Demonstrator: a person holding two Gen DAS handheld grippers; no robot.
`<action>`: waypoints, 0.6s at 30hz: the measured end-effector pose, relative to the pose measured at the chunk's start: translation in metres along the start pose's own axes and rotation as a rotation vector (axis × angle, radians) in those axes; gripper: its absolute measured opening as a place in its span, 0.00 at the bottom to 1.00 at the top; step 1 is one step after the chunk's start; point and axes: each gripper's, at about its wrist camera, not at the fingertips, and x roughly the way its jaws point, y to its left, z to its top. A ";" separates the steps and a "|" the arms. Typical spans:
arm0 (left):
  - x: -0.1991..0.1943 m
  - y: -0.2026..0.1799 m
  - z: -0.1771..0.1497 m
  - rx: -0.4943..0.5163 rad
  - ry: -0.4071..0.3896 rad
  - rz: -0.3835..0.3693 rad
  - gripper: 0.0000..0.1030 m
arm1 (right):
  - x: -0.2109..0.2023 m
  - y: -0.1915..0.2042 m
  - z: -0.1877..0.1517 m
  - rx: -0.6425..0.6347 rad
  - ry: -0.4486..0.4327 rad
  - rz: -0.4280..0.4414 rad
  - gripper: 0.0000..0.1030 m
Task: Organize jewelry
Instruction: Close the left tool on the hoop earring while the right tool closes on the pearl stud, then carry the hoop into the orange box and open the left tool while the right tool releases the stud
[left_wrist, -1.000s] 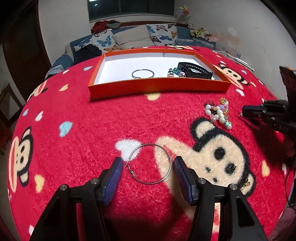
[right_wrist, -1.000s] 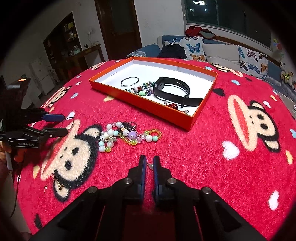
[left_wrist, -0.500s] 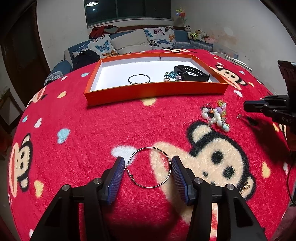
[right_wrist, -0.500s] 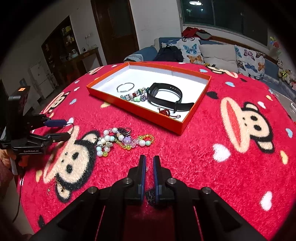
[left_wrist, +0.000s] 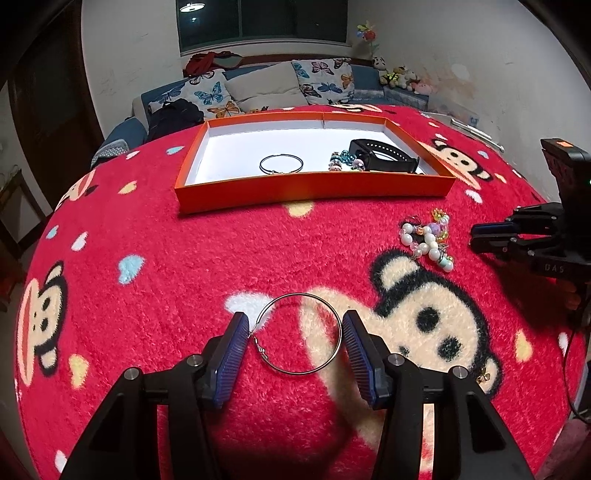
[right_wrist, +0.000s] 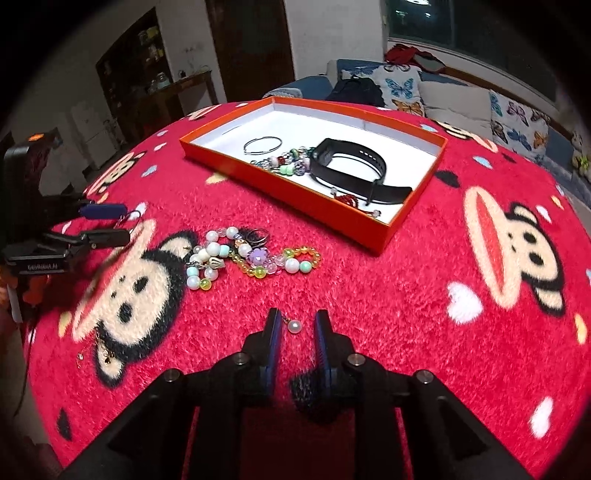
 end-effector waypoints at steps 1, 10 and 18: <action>0.000 0.000 0.000 -0.001 -0.001 0.000 0.54 | 0.000 0.001 0.000 -0.013 -0.001 0.000 0.20; 0.003 0.002 0.002 -0.009 0.006 -0.002 0.54 | 0.001 0.007 -0.001 -0.082 -0.005 0.014 0.16; 0.002 0.002 0.006 -0.027 -0.007 -0.010 0.54 | -0.004 0.011 -0.001 -0.088 -0.018 0.012 0.10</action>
